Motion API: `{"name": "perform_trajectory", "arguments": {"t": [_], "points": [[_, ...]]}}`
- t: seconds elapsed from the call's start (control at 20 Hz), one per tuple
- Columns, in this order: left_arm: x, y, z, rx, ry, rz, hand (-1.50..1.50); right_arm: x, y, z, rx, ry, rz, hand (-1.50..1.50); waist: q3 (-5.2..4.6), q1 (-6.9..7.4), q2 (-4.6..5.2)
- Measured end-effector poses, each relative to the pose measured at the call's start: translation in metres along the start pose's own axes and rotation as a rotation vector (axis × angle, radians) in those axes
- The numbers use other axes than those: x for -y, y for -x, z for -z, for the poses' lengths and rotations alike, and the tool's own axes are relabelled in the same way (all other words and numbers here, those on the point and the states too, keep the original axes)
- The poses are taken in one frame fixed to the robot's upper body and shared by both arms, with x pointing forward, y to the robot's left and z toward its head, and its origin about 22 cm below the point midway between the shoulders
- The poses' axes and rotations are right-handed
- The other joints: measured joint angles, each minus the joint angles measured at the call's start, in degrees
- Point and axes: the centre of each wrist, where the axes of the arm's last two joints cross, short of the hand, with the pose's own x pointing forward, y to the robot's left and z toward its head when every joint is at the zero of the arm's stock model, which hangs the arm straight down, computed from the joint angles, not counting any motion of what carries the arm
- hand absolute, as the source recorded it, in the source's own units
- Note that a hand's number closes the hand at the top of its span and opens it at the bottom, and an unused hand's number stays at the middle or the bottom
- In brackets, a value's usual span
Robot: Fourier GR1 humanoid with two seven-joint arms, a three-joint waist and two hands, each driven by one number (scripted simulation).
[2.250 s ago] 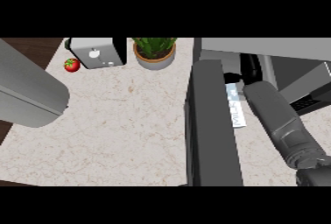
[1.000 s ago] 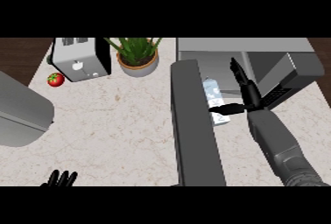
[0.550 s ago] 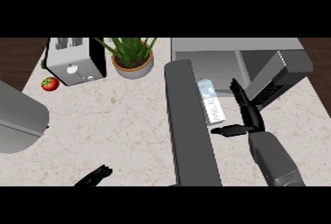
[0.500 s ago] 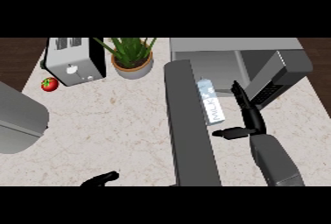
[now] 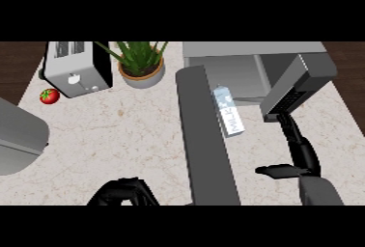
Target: Pick up the milk, place it into the microwave and close the microwave
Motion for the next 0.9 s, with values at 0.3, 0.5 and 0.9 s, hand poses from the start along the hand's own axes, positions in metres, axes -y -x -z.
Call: {"name": "perform_trajectory", "arguments": {"t": [0.3,0.5,0.9], "points": [[0.009,0.019,0.046,-0.056,0.104,0.063,1.5,0.025,-0.026,-0.036,0.012,0.038,-0.037,-1.5,0.03,0.38,0.3],[0.021,0.039,0.067,-0.125,0.254,0.102,1.5,0.039,-0.04,-0.059,0.017,0.061,-0.059,-1.5,0.04,0.27,0.47],[0.063,0.085,0.102,-0.165,0.414,0.142,1.5,0.065,-0.074,-0.077,0.058,0.072,-0.073,-1.5,0.05,0.17,0.81]]}}
